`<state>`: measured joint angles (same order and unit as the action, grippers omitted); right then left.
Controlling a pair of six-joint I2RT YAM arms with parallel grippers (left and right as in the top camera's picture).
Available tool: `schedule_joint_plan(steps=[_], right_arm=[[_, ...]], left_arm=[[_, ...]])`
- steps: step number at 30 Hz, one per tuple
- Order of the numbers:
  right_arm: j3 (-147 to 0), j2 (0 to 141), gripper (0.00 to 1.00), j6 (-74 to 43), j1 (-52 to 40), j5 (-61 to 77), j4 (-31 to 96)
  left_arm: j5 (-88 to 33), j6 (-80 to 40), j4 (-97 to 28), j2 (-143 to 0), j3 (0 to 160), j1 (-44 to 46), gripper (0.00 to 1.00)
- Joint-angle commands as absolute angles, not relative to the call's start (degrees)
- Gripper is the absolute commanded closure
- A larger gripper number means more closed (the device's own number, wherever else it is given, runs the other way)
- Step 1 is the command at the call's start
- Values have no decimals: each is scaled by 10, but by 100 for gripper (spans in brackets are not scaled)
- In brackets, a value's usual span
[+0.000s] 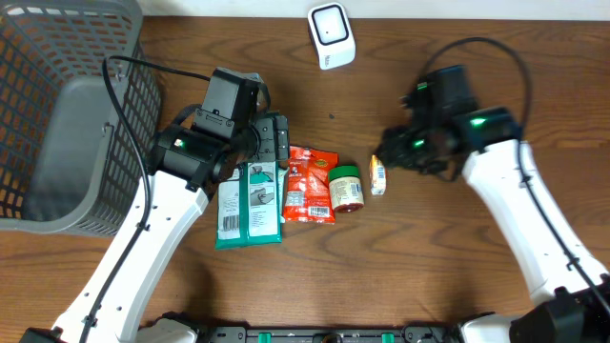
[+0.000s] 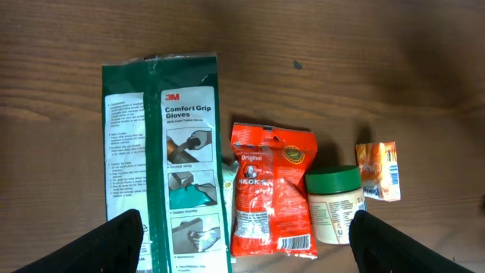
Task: Scan the item barcode
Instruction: 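Move the right gripper down over the small orange box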
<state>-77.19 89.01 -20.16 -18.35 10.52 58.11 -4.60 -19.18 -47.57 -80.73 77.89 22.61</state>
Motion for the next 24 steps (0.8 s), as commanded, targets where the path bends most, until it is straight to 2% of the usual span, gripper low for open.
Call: schedule_joint_plan(steps=[1,5,15,18,24], right_arm=[[-777,885,39,-197,-234,0,582],[-768,886,38,-226,-261,-39,572],[-759,945,37,-237,-262,-44,527],[-759,972,41,-237,-261,-47,522],[-759,1028,42,-237,-260,-61,513]], left_arm=[[-47,-180,-477,-809,789,226,13],[-47,-180,-477,-809,789,226,13],[-47,-180,-477,-809,789,226,13],[-47,-180,-477,-809,789,226,13],[-47,-180,-477,-809,789,226,13]])
